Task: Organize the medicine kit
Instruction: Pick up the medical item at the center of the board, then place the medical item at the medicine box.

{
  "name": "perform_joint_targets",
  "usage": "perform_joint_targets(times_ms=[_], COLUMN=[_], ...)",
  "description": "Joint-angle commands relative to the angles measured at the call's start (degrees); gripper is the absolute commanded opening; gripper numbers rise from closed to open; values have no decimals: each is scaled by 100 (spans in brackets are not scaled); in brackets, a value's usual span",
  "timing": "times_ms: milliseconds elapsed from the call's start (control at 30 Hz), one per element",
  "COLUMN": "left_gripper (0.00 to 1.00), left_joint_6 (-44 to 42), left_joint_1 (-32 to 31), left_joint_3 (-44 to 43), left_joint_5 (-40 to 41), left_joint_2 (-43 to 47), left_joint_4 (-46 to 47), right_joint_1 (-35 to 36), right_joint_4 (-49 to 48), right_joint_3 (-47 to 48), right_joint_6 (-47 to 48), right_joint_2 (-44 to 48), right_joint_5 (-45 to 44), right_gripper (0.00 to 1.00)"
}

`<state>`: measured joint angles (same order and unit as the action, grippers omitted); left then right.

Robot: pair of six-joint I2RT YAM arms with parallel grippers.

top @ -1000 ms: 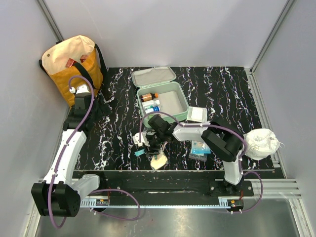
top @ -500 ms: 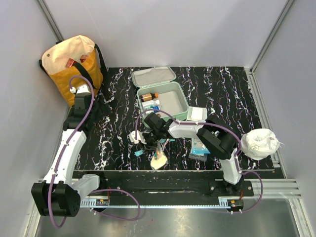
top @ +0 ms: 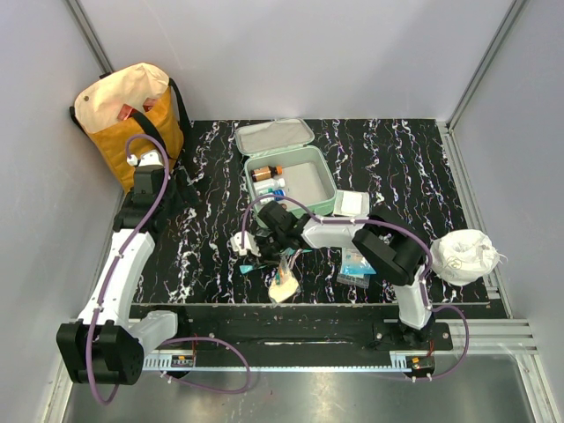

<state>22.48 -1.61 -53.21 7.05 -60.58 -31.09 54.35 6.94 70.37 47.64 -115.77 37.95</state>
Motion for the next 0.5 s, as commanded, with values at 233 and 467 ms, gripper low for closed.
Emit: perform_joint_targets(times_ms=[233,467], left_gripper=[99,99], left_joint_6=[-60,-60], left_joint_1=[38,46], left_joint_3=[-5,12], left_joint_5=[-142,-256], left_joint_2=[-16,-42], left_joint_4=[191,226], right_joint_1=[50,-441], right_joint_4=[-1448,-1205], right_joint_3=[-330,-7], right_joint_6=[-1467,-1854], right_joint_2=[1292,1768], right_joint_5=[-516,-1932], right_gripper=[0,0])
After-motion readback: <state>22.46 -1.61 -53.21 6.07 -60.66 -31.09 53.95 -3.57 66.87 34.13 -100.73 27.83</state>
